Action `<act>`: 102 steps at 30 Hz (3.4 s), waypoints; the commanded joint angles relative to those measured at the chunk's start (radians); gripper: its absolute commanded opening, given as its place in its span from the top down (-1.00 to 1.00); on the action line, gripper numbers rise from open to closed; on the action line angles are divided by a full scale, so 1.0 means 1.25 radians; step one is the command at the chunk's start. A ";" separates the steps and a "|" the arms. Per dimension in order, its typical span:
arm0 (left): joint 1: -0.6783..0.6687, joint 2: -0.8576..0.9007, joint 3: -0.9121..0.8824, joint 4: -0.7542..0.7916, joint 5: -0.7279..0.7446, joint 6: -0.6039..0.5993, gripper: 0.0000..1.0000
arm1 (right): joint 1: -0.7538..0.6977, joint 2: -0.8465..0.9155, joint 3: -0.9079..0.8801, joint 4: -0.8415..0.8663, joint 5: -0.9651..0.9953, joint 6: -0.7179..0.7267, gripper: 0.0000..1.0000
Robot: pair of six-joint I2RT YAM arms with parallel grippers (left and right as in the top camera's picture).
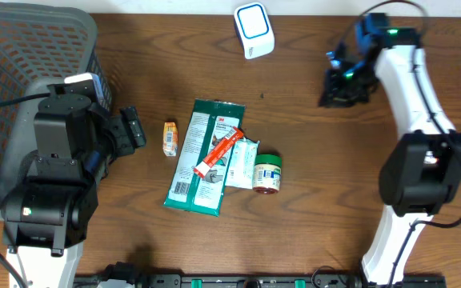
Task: Scan the item barcode
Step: 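Move the right gripper back over the gloves pack and jar, then lower the right gripper onto the green-lidded jar and grasp it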
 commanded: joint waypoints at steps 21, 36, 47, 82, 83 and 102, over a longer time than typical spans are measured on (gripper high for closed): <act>0.005 0.000 0.008 0.001 -0.005 -0.005 -0.74 | 0.364 0.002 -0.043 0.110 0.053 -0.005 0.46; 0.005 -0.001 0.008 0.001 -0.005 -0.005 -0.74 | 0.469 0.002 -0.049 0.116 0.097 -0.004 0.25; 0.005 -0.001 0.008 0.001 -0.005 -0.005 -0.74 | 0.477 0.002 -0.056 0.141 0.097 0.117 0.20; 0.005 0.000 0.008 0.001 -0.005 -0.005 -0.74 | 0.419 -0.125 -0.151 0.070 0.115 0.136 -0.71; 0.005 -0.001 0.008 0.001 -0.005 -0.005 -0.74 | 0.421 -0.141 -0.151 0.070 0.116 0.145 -0.72; 0.005 0.000 0.008 0.001 -0.005 -0.005 -0.74 | 0.452 -0.219 -0.315 0.077 0.246 0.323 -0.87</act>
